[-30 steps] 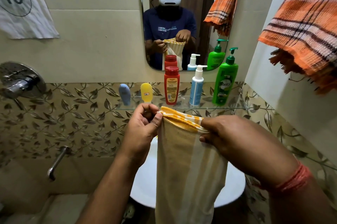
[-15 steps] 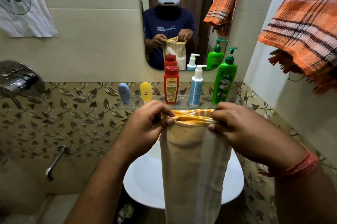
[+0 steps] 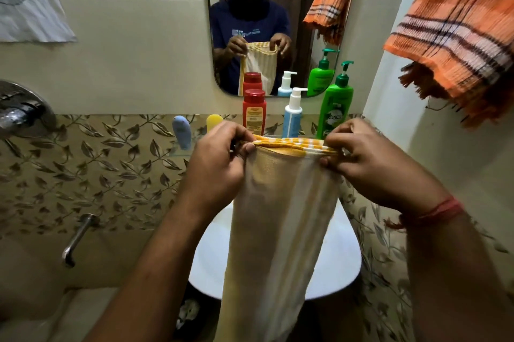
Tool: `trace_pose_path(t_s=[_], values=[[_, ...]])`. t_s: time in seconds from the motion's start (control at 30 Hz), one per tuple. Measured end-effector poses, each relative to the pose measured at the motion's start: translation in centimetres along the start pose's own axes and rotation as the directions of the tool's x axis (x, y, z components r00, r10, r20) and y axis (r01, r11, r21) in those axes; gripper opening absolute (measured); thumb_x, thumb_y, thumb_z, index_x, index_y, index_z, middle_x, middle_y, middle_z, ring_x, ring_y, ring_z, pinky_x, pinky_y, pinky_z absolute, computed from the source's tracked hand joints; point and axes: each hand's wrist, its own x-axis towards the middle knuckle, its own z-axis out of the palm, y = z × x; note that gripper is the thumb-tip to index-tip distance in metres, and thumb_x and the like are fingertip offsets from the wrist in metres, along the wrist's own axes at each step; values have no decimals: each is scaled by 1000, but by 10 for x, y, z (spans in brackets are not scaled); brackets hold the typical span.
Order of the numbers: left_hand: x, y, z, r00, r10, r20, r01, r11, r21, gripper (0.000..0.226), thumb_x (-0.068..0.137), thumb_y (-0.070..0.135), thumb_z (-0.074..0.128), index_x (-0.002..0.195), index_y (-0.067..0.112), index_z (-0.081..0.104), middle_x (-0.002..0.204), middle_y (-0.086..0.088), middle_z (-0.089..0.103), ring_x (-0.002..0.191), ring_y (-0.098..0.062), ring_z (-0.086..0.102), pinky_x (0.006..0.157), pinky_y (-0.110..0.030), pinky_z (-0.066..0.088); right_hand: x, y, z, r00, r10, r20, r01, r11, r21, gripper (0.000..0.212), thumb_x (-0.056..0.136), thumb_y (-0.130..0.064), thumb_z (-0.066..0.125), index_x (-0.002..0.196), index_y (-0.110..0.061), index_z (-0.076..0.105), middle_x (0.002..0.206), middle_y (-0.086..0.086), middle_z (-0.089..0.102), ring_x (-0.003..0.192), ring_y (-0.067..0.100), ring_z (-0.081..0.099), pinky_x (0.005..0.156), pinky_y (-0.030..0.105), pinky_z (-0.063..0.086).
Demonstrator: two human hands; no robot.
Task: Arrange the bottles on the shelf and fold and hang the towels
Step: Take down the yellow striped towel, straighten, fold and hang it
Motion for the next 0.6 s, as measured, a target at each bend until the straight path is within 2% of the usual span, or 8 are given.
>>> trace_pose_path(t_s=[0.07, 0.1, 0.2, 0.23, 0.33, 0.47, 0.53, 0.6], values=[[0, 0, -2, 997, -18, -70, 16, 999, -35, 11, 93, 4, 64, 91, 14, 64, 92, 0, 64, 85, -3, 59, 71, -12, 46, -6, -7, -6, 998, -64, 10, 60, 973, 224, 26, 93, -45, 58, 91, -20, 66, 99, 0, 56, 91, 16, 54, 72, 31, 45], [1, 0, -4, 996, -24, -90, 21, 999, -38, 11, 93, 4, 64, 91, 15, 63, 92, 0, 64, 84, -1, 59, 70, -9, 43, -6, -9, -5, 997, -80, -8, 80, 972, 223, 27, 93, -46, 57, 88, -20, 64, 91, 1, 57, 85, 17, 54, 66, 31, 45], [2, 3, -3, 998, -21, -60, 22, 1000, 3, 14, 93, 4, 65, 91, 18, 63, 92, 0, 64, 85, 0, 57, 71, -4, 39, -1, -13, 1, 992, -36, -118, 21, 992, -126, 20, 95, -37, 59, 77, -28, 55, 76, -5, 52, 78, 18, 51, 57, 28, 32], [0, 3, -3, 998, -28, -61, 28, 1000, -1, 14, 93, 5, 65, 91, 18, 63, 93, 0, 64, 85, -1, 57, 71, -4, 39, -4, -15, 0, 991, -59, -123, 43, 991, -130, 22, 94, -35, 59, 75, -26, 55, 71, -8, 51, 74, 14, 51, 55, 27, 31], [-2, 4, -10, 992, -43, -120, 39, 998, -40, 9, 94, 6, 65, 93, 16, 64, 93, 3, 64, 86, 1, 58, 73, -5, 41, -14, -20, -10, 981, -182, -61, 184, 982, 37, 20, 93, -36, 60, 75, -25, 58, 68, -11, 51, 68, 6, 49, 54, 22, 32], [-2, 11, -10, 997, -1, -83, 2, 1000, 11, 12, 92, 2, 64, 92, 14, 65, 92, 3, 61, 88, -1, 58, 71, -6, 41, -4, -11, -8, 959, -129, -252, 73, 972, -222, 17, 91, -34, 64, 78, -24, 58, 68, -12, 46, 66, 10, 44, 56, 28, 28], [-2, 11, -12, 991, -25, -132, 24, 1000, -5, 12, 93, 5, 64, 93, 17, 64, 94, 2, 62, 86, -1, 58, 72, -10, 45, -7, -14, -10, 960, -164, -227, 151, 986, -75, 21, 91, -35, 63, 75, -22, 59, 66, -10, 48, 63, 6, 44, 53, 21, 28], [-1, 8, -15, 988, -27, -151, 24, 1000, -18, 10, 94, 7, 65, 94, 17, 63, 96, 0, 64, 86, -7, 60, 75, -18, 50, -8, -16, -12, 962, -160, -222, 170, 985, 24, 19, 92, -36, 62, 79, -22, 64, 68, -8, 52, 64, 6, 47, 53, 21, 31]])
